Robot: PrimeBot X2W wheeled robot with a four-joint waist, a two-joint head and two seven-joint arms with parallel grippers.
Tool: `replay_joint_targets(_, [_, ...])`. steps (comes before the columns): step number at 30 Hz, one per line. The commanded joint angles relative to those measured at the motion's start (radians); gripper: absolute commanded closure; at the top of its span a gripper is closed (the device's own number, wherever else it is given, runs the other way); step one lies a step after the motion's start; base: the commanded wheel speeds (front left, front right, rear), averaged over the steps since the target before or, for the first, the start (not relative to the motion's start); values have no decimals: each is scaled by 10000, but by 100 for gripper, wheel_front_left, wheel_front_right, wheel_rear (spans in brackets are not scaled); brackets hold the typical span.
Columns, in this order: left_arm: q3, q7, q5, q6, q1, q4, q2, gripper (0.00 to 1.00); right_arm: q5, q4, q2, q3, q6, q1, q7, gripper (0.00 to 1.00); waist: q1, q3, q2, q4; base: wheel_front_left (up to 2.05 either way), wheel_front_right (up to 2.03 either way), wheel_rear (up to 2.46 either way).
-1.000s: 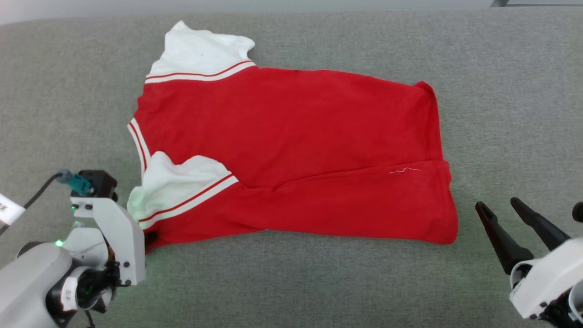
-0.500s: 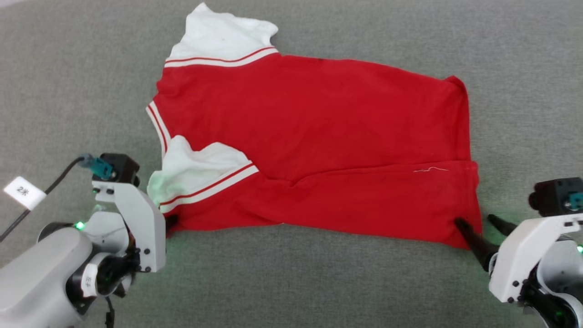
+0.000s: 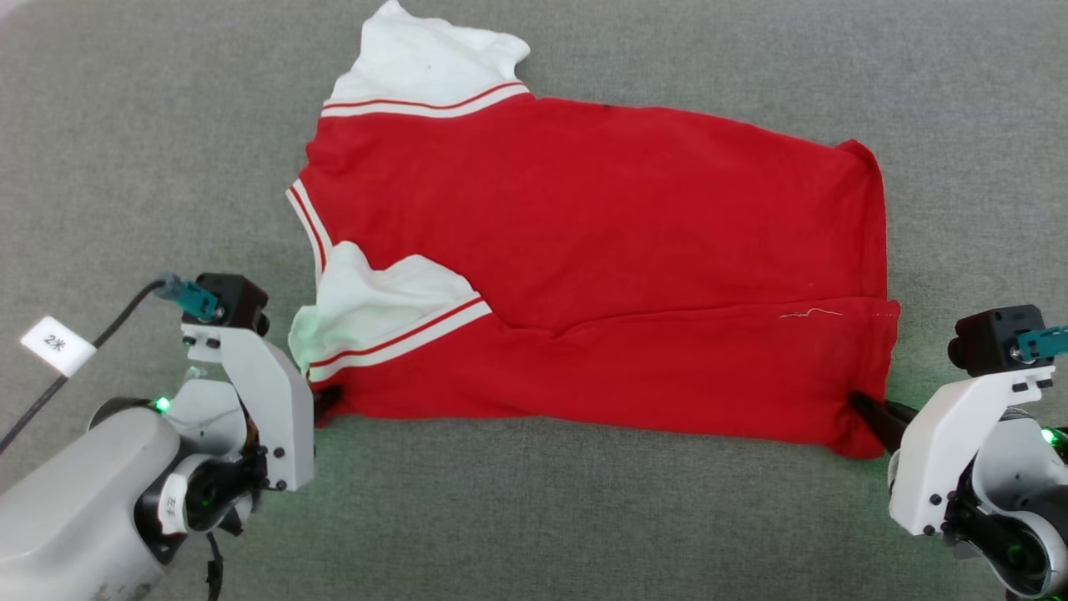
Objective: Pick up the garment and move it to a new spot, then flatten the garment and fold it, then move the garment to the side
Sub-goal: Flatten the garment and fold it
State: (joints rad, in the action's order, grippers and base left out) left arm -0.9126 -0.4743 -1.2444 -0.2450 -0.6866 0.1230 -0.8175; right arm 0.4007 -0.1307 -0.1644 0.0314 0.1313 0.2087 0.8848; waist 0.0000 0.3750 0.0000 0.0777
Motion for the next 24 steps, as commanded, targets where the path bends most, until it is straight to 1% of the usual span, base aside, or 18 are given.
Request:
replay_joint_targets(1, [-119,20,-72,97,145,136,240,100,4,110,-115,127,-10,-45,30,100,0,-89,0,0,0,0,0])
replay_joint_targets(5, [-74,-56,-166,169,216,113,73,100,95,-40,-166,258,-10,-35,26,100,0,-275,0,-14,0,0,0])
replay_joint_targets(9, [-47,-113,-206,120,307,-80,-154,100,180,-157,-271,328,-10,-136,176,100,0,-555,0,-27,0,0,0])
replay_joint_targets(17, [-97,-407,-381,-344,722,-854,-679,100,345,-659,-426,401,-10,-763,649,100,0,-1241,0,-10,0,0,0])
replay_joint_targets(24, [-179,-549,-525,-925,1286,-1764,-1116,100,499,-1381,-409,557,-10,-1612,1033,100,0,-1640,0,9,0,0,0])
